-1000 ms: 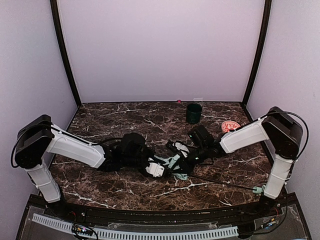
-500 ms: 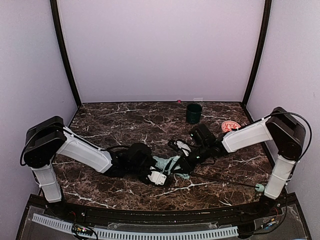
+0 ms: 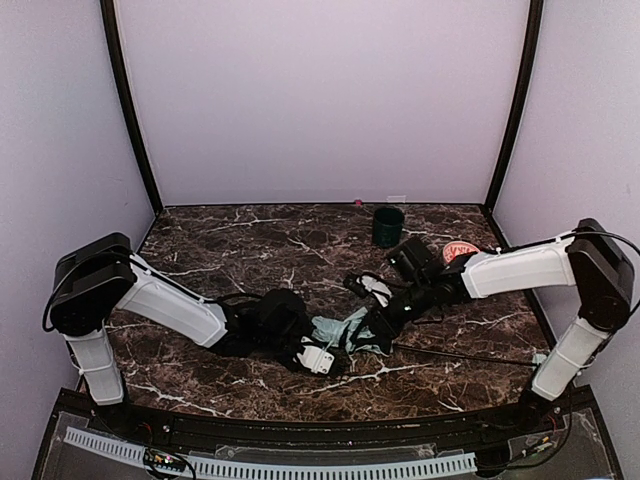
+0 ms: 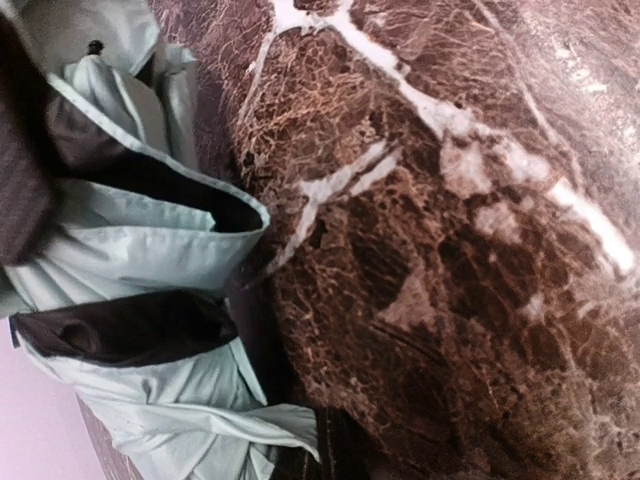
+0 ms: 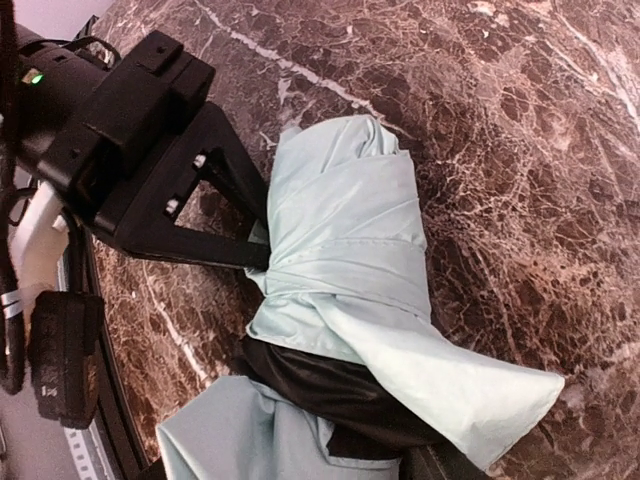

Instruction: Put away the umbrella

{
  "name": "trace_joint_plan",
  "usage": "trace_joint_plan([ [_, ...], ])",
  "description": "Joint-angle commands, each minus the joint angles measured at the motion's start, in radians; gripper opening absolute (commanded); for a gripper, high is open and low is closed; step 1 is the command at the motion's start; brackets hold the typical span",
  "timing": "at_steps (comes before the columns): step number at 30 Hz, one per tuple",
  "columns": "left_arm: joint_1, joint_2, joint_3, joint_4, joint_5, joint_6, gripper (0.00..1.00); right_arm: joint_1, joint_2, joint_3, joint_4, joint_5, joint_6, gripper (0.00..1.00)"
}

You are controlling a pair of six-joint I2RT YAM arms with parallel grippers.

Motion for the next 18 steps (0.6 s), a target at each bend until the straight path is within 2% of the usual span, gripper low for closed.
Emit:
trace_joint_plan([
  [1,-0.004,0.042,-0.016,-0.162,-0.016,-0.017,0.0,-0.006,-0.122,0.085,-0.128,-0.113,-0.068,0.52],
  [5,-0.004,0.044,-0.013,-0.163,-0.02,-0.027,0.0,-0.006,-0.147,0.127,-0.216,-0.208,-0.114,0.52],
  [7,-0.003,0.045,-0.012,-0.162,-0.025,-0.03,0.0,-0.006,-0.153,0.125,-0.215,-0.208,-0.122,0.52],
  [10,-0.004,0.044,-0.009,-0.163,-0.031,-0.033,0.0,-0.005,-0.137,0.112,-0.209,-0.065,-0.101,0.52],
  [14,-0.004,0.044,-0.008,-0.168,-0.029,-0.04,0.0,0.017,-0.127,0.117,-0.174,0.222,-0.036,0.53],
  [18,-0.004,0.043,-0.01,-0.173,-0.028,-0.044,0.0,0.079,-0.111,0.088,-0.091,0.359,-0.055,0.57],
])
